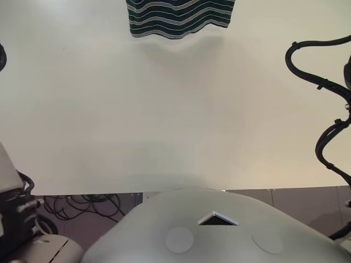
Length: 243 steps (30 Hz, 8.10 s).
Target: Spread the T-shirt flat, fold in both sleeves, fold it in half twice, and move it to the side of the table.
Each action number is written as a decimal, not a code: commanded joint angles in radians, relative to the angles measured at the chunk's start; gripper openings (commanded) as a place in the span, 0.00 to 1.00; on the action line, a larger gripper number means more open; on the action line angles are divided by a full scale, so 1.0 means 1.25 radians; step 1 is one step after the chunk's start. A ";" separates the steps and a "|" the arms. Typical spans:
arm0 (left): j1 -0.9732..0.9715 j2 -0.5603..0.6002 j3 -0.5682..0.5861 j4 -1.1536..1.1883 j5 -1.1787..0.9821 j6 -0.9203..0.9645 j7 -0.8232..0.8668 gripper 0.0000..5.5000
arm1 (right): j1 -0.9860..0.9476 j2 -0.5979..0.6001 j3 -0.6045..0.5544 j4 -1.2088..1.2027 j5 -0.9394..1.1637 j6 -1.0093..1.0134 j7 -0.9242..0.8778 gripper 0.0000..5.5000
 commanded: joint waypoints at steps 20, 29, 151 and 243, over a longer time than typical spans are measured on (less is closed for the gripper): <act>1.451 0.592 0.017 -1.177 -1.054 -0.193 -0.690 0.00 | 1.166 -0.143 0.087 -0.974 0.397 0.288 0.803 0.00; 1.617 0.514 0.005 -1.230 -0.804 0.090 -0.746 0.00 | 1.300 -0.254 0.216 -0.994 0.219 0.258 0.827 0.00; 1.596 -0.007 0.602 -0.749 -1.090 0.556 -1.147 0.29 | 0.641 0.068 0.201 -0.166 -0.115 -0.127 0.098 0.39; 1.355 -0.510 0.504 -1.134 -0.986 0.109 -0.562 0.47 | 1.384 -0.207 0.009 -1.005 0.435 0.824 0.407 0.45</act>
